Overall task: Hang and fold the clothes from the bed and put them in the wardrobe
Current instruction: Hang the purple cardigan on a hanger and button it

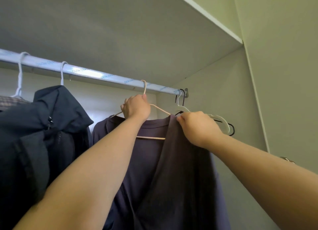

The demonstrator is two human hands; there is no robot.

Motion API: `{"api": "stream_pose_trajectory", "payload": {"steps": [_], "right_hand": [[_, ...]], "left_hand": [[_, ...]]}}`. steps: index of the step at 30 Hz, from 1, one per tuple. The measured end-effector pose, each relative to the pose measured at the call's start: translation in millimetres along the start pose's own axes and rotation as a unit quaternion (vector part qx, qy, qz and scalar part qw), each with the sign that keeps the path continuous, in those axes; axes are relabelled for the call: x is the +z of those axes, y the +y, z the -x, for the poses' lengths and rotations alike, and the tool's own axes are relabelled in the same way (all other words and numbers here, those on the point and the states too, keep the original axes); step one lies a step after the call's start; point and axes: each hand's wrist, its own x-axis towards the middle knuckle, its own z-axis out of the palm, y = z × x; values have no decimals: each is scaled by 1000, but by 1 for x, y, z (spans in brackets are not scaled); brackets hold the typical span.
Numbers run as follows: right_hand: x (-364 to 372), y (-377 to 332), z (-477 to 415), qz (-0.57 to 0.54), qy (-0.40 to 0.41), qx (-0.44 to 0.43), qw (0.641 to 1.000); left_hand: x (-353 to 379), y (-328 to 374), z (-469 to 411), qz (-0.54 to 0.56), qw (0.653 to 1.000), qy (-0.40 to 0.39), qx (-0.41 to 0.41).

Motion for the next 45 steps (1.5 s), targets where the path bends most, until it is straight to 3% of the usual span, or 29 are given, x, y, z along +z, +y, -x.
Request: {"api": "stream_pose_trajectory", "payload": {"steps": [11, 18, 23, 30, 39, 42, 45], "right_hand": [[-17, -91, -2, -182, -22, -95, 979], [-13, -97, 10, -190, -14, -95, 977], [-20, -92, 12, -196, -11, -85, 977], [-32, -84, 8, -198, -90, -96, 971], [-60, -101, -9, -227, -282, -70, 930], [-68, -104, -20, -223, -342, -45, 912], [-71, -104, -29, -215, -397, -30, 892]], "left_hand": [[-79, -60, -9, 7, 992, 77, -98], [-95, -53, 3, -10, 994, 52, -99], [-91, -46, 9, 66, 988, 63, -122], [-75, -53, 13, 117, 982, 73, -126], [-118, -26, 3, 61, 972, -89, -209], [-133, -5, -10, -11, 945, -188, -267], [-144, 18, -18, -10, 910, -267, -318]]}}
